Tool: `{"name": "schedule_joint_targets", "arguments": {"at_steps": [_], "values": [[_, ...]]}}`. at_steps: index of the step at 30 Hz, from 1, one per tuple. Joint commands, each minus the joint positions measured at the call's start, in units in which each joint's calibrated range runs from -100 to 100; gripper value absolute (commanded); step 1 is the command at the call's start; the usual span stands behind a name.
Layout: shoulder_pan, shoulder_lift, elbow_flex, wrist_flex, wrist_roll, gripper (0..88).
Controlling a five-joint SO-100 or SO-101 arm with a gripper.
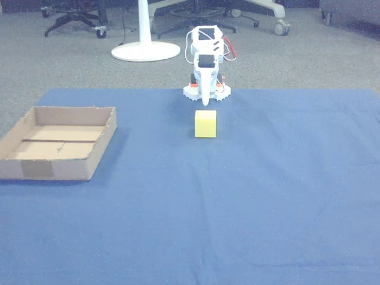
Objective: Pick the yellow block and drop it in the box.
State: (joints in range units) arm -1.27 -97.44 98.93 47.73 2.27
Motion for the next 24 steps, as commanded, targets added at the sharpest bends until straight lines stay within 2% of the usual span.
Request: {"name": "schedule_joint_targets", "arguments": {"at_steps": [1,17,18,20,21,22,24], "values": [[1.2,-0.2,0.8,0.2,-1.6,0.2],[2.3,-0.2,0.8,0.2,-1.3,0.2],[2.6,-0.3,0.5,0.3,-1.4,3.5],[3.7,4.1,-4.5,3.7,-3.2,26.1],[4.5,8.1,-9.5,5.9,-3.5,33.7],[5.2,13.3,-16.6,8.9,-3.4,38.3],[6.5,25.7,-30.4,14.7,-3.2,41.1]]}}
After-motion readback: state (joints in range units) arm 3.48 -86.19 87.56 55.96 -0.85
